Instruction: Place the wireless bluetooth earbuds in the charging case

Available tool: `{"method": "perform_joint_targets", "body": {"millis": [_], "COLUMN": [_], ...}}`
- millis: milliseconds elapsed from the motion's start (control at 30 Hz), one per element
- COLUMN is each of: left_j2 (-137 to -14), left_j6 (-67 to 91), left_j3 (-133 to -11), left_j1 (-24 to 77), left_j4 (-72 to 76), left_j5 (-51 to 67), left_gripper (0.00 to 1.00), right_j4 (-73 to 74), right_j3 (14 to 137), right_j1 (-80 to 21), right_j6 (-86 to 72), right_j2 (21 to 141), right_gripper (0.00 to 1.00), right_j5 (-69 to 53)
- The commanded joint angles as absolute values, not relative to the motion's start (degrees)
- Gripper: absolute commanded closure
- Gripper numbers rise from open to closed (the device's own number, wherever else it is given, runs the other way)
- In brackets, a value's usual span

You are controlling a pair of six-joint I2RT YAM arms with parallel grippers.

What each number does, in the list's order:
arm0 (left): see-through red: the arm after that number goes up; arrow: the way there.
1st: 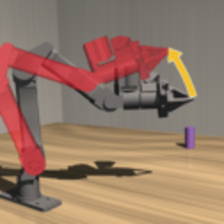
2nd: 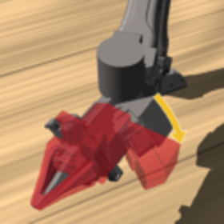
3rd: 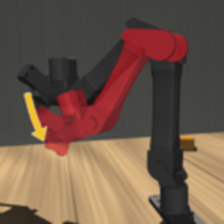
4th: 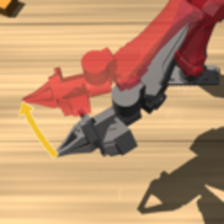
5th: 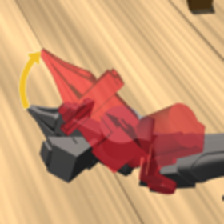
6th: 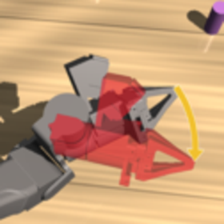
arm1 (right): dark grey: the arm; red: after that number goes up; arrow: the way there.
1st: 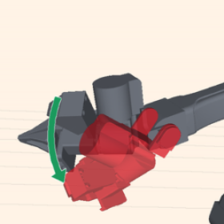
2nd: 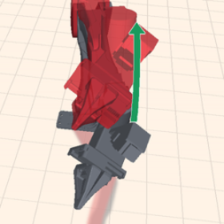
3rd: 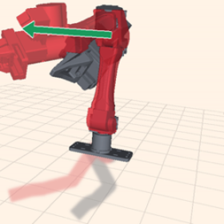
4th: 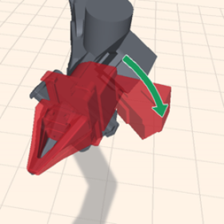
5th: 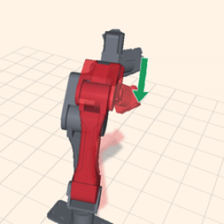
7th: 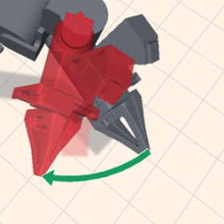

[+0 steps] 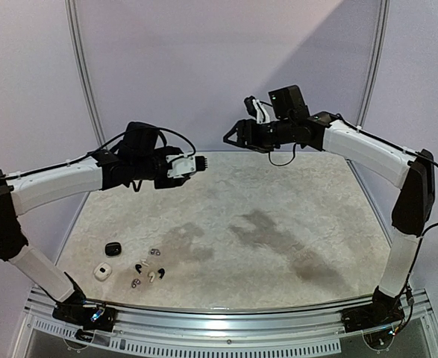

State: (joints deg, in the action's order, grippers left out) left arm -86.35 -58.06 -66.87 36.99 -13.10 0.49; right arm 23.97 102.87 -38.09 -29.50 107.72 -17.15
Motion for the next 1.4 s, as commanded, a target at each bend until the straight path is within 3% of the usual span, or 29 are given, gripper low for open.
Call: {"method": "perform_joint_targets", "body": {"millis": [0,300,500,833,933,1133,1233,1267,1367], "left_j2": [-90.9,-92.9,-92.8,-93.3,-93.4,-93.6,-93.6,-93.6,-93.0], "left_j6": [-59.9,-55.8,-55.7,-54.4,-53.9,-53.8,-53.1,-52.6,-49.1], "left_j3": [-71.2,-73.5,-73.5,-73.7,-73.7,-73.6,-73.7,-73.7,-73.5], "left_j1": [39.3,42.0,42.9,43.3,43.5,43.7,43.6,43.6,43.3], "left_j4": [-5.6,-6.2,-6.6,-6.4,-6.1,-5.3,-4.9,-5.0,-6.2], "left_j5": [1.5,2.3,0.7,-4.3,-4.3,-4.1,-4.6,-4.8,-5.3], "left_gripper": [1.0,1.0,1.0,1.0,1.0,1.0,1.0,0.89,0.23], "right_j4": [20.4,21.3,24.9,29.0,30.3,30.0,29.8,29.7,29.0], "right_j3": [103.8,106.8,109.9,111.2,112.4,113.0,113.0,113.0,112.3], "right_j1": [-40.6,-42.0,-42.6,-43.2,-43.4,-43.3,-43.3,-43.3,-42.5], "right_j6": [-34.9,-35.0,-33.8,-32.3,-32.1,-31.9,-31.7,-31.5,-30.7], "right_j2": [110.2,114.3,117.1,118.4,119.1,119.8,119.8,119.7,119.0], "right_gripper": [0.31,0.32,0.44,0.45,0.54,0.88,0.99,1.0,1.0], "right_j5": [-25.7,-29.6,-28.9,-28.0,-28.0,-28.8,-29.0,-29.1,-29.0]}}
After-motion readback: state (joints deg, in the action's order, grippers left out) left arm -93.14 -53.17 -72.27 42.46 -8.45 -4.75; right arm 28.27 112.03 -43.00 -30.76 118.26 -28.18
